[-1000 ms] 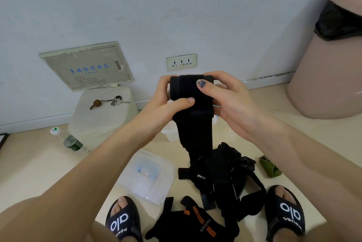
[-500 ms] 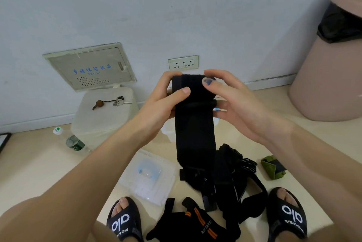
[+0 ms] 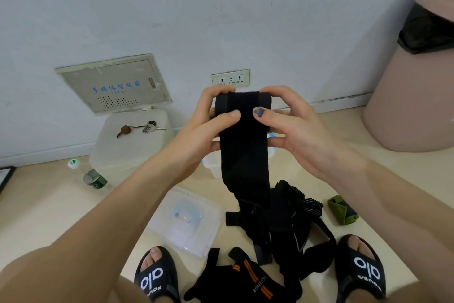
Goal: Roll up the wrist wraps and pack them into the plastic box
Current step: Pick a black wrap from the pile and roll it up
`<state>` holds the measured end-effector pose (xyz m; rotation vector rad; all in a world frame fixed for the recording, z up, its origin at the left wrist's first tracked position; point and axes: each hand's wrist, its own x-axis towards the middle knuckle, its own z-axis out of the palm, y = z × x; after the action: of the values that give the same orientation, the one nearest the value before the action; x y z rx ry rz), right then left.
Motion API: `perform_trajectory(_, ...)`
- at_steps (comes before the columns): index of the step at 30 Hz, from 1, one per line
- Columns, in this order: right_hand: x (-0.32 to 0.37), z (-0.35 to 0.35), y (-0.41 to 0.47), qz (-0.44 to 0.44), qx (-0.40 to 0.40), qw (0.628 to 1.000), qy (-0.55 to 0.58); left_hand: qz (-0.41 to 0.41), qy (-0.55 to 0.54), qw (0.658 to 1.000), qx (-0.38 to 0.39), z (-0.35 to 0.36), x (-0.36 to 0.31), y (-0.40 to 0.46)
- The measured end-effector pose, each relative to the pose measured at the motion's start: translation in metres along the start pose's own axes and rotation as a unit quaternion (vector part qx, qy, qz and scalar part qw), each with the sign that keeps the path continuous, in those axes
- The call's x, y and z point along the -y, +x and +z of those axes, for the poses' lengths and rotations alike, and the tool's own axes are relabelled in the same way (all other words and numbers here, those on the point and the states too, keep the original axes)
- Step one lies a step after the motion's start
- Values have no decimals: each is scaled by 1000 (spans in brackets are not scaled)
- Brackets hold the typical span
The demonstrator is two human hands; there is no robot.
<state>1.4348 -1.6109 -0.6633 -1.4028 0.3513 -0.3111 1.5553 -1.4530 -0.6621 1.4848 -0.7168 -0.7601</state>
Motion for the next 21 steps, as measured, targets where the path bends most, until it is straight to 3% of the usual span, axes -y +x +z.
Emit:
perform_trajectory(3,-1,0,-2,-8,15,1000,-7,-52,-16,999,-5,3,-2,0)
perform_trajectory(7,-3,1,-3,-13,15,1000,-18,-54,-11,998,-12,4,-3,0)
perform_trajectory(17,1,-2,-2,70,43,996,-14,5,7,999,39,-7,-4,-3)
perform_trajectory(21,-1,0,-1,43,39,998,-8,12,22,999,35,-7,-4,-4)
